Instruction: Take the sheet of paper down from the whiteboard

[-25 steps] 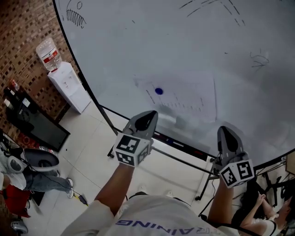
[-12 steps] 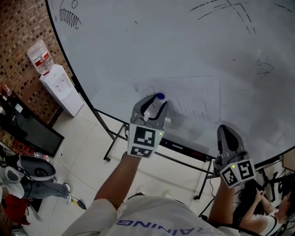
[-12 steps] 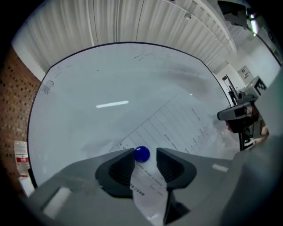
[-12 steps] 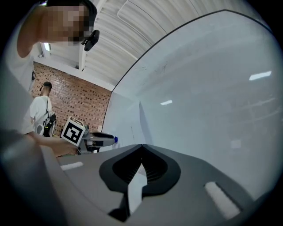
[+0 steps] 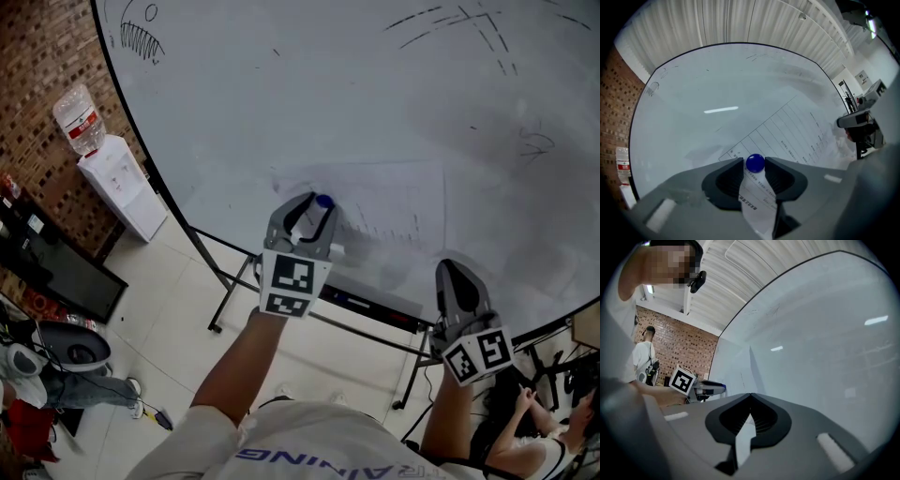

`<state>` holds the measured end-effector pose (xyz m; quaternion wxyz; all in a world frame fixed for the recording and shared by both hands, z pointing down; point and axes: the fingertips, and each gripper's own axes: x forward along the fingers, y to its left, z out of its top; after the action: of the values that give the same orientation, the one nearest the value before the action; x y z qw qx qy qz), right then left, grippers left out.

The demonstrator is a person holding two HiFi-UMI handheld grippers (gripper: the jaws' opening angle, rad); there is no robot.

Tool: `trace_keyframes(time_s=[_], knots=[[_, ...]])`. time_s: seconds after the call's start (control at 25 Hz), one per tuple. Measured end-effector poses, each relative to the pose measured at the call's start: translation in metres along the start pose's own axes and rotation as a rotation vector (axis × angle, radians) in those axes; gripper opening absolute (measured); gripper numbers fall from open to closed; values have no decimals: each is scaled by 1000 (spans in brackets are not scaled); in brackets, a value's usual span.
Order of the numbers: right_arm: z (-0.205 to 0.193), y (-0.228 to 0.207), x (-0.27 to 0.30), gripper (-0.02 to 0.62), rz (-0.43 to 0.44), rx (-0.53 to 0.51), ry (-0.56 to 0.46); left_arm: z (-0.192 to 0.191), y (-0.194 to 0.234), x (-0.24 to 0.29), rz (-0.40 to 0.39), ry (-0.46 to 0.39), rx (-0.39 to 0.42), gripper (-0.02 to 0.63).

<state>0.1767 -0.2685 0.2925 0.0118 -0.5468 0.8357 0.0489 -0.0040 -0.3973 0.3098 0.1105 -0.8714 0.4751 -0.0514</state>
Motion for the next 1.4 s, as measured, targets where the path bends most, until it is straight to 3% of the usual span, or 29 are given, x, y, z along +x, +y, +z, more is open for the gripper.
trace_keyframes(time_s=[0.24, 0.52, 0.68, 0.76, 0.92, 0.96, 1.0, 1.08, 1.4], knots=[[-1, -2, 3, 6, -3, -10, 0, 2, -2, 2, 4, -9, -13, 131], [1, -7, 9, 16, -20, -99, 38, 1, 0, 3, -7, -9, -31, 130], [-11, -5, 18, 163, 12, -125, 111, 1, -1, 4, -15, -10, -37, 130], [-19, -5, 23, 176, 14, -118, 146, 1, -1, 3, -20, -10, -40, 130], [-24, -8, 30, 170, 8, -97, 162, 1, -1, 3, -30, -10, -43, 130], [-23, -9, 31, 138, 5, -92, 159, 1, -1, 3, -33, -9, -45, 130], [-23, -9, 31, 41, 5, -85, 158, 2, -1, 3, -36, -9, -46, 130], [-24, -8, 31, 13, 16, -75, 159, 1, -1, 3, -39, -7, -47, 130], [-19, -6, 27, 8, 28, -61, 133, 0, -2, 2, -59, 3, -75, 130]])
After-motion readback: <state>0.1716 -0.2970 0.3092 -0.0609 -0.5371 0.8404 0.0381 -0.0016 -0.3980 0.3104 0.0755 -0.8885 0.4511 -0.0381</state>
